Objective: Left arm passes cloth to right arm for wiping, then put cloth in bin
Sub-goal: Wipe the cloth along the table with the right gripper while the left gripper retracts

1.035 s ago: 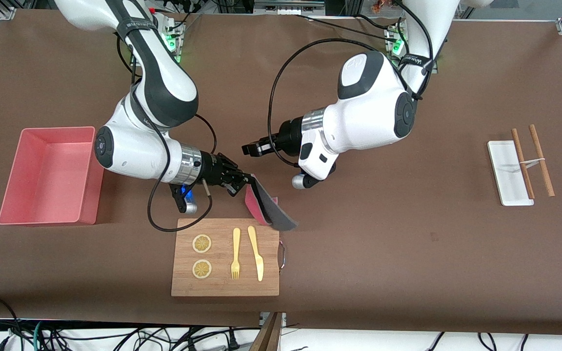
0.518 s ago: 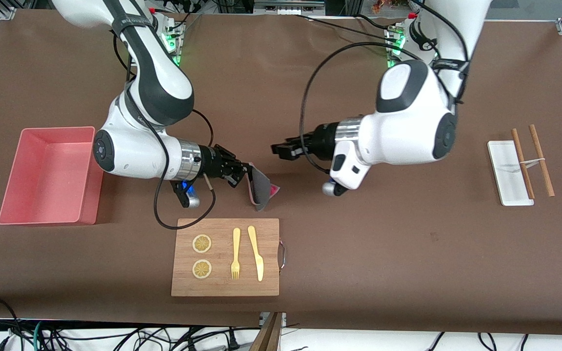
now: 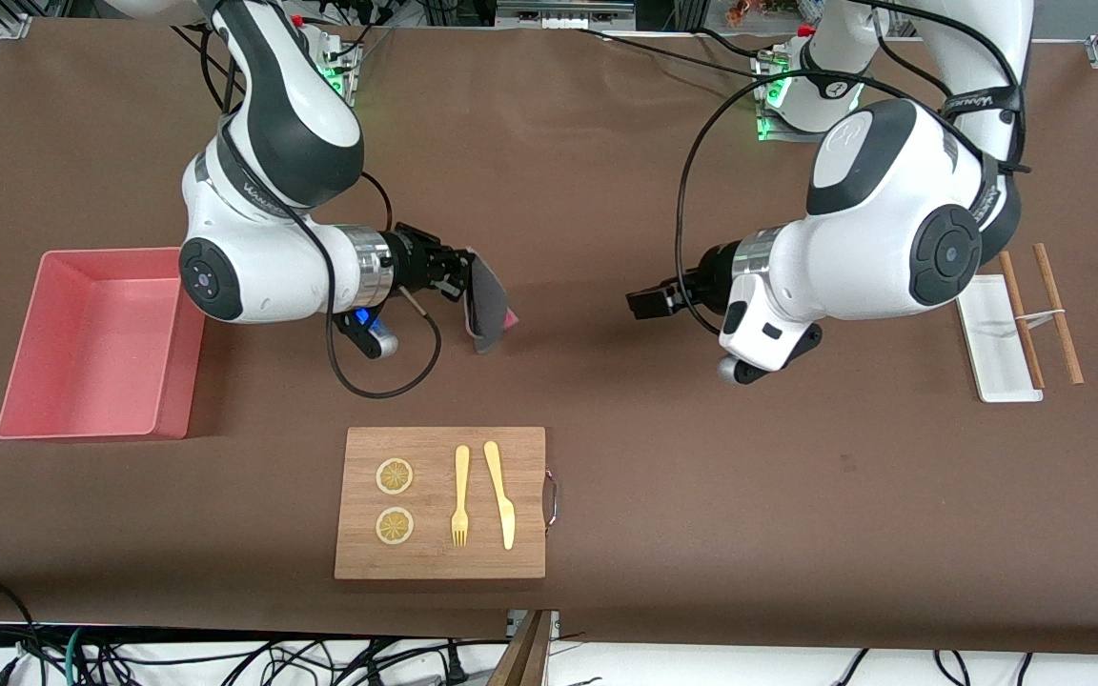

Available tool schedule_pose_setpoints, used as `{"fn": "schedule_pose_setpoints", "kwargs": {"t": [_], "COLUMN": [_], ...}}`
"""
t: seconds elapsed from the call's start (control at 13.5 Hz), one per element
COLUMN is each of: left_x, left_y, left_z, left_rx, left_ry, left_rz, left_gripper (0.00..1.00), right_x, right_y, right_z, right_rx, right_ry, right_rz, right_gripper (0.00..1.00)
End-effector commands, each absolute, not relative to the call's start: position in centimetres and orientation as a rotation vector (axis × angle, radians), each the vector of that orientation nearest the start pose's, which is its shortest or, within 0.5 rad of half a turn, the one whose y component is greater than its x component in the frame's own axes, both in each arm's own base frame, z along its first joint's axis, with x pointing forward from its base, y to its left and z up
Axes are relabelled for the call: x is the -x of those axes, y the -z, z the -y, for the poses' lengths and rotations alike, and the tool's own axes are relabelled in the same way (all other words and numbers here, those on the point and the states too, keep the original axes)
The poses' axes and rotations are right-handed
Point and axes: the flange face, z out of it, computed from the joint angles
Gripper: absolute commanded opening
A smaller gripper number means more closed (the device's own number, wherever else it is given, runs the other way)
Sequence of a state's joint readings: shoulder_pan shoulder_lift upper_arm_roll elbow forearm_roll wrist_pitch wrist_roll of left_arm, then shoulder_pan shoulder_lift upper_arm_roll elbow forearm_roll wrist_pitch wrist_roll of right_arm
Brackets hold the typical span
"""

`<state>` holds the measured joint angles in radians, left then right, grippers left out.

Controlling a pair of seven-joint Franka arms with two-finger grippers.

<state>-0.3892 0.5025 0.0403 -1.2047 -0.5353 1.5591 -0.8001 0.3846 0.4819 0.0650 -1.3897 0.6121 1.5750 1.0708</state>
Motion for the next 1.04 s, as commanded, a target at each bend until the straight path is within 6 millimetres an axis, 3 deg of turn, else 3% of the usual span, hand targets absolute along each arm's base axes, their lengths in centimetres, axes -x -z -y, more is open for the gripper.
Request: {"fn": "schedule_pose_setpoints", "kwargs": {"t": [0.0, 0.22, 0.44, 0.52, 0.67, 0.74, 0.89, 0.96], "left_x": [-62.8, -63.8, -59.1, -57.3, -54.2, -53.7, -54.3, -54.4], "left_y": [-48.5, -50.0, -54.2, -54.5, -55.1, -55.2, -55.4, -55.6], "left_z": [24.5, 17.2, 11.5, 10.8, 9.8, 9.3, 7.3, 6.7], "left_rx": [3.306, 3.335, 3.308, 3.294, 3.174, 3.158, 3.145, 3.107], "left_ry": [-0.739, -0.69, -0.678, -0.688, -0.575, -0.541, -0.453, -0.402], "left_rz": [0.755, 0.703, 0.576, 0.584, 0.455, 0.372, 0.213, 0.143], "left_gripper": [1.0, 1.0, 1.0, 1.0, 1.0, 1.0, 1.0, 1.0], "right_x": [-57.2, -58.0, -59.5, -59.9, -61.2, -62.2, -64.0, -64.9], "right_y": [-40.0, -34.8, -29.6, -28.2, -25.7, -25.2, -24.7, -24.7], "right_z": [-33.8, -33.9, -33.8, -33.0, -29.8, -27.6, -22.6, -19.1], "right_rx": [2.602, 2.665, 2.774, 2.844, 2.973, 3.009, 3.031, 3.041], "right_ry": [-1.01, -0.997, -0.848, -0.805, -0.746, -0.705, -0.694, -0.694], "right_rz": [-0.856, -0.881, -0.84, -0.788, -0.674, -0.656, -0.565, -0.503], "right_gripper": [0.0, 0.0, 0.0, 0.0, 0.0, 0.0, 0.0, 0.0]}}
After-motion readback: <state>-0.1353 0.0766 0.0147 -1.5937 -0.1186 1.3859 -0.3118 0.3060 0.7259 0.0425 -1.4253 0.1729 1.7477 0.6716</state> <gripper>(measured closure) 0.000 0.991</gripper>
